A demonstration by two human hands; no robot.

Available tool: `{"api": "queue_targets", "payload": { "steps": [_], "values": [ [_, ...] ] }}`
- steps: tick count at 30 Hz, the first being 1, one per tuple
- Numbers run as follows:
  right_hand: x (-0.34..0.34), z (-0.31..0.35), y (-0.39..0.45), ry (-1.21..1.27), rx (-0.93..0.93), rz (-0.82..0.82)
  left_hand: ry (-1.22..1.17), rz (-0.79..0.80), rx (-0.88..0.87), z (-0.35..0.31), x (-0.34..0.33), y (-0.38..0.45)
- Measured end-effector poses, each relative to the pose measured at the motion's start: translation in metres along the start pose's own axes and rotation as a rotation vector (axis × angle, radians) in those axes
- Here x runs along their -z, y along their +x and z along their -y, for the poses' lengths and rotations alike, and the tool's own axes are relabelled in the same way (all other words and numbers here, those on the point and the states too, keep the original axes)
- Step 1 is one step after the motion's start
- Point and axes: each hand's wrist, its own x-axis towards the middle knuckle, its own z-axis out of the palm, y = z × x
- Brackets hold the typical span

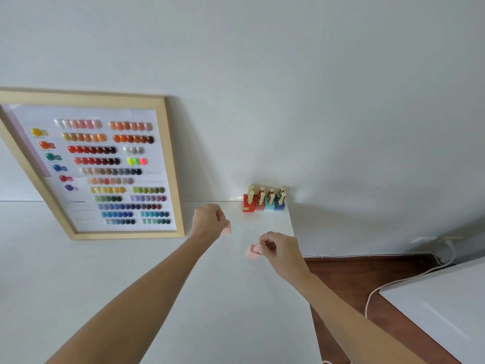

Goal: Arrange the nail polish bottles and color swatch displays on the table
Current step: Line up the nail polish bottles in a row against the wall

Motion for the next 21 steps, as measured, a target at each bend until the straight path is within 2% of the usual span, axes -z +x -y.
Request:
{"api": "queue_targets", "payload": {
  "steps": [10,17,21],
  "values": [
    [-0.021,-0.004,0.074,-0.005,0.008,-0.019,0.012,0.034,0.019,-0.018,-0.023,0.072],
    [-0.031,-0.001,0.102,0.01,0.027,-0.036,0.049,0.065,-0.042,-0.016,-0.036,0.09],
    [-0.035,0.003,0.113,-0.013,0.055,-0.021,-0.022,0.101,-0.058,-0.011,-0.036,0.093]
  ]
}}
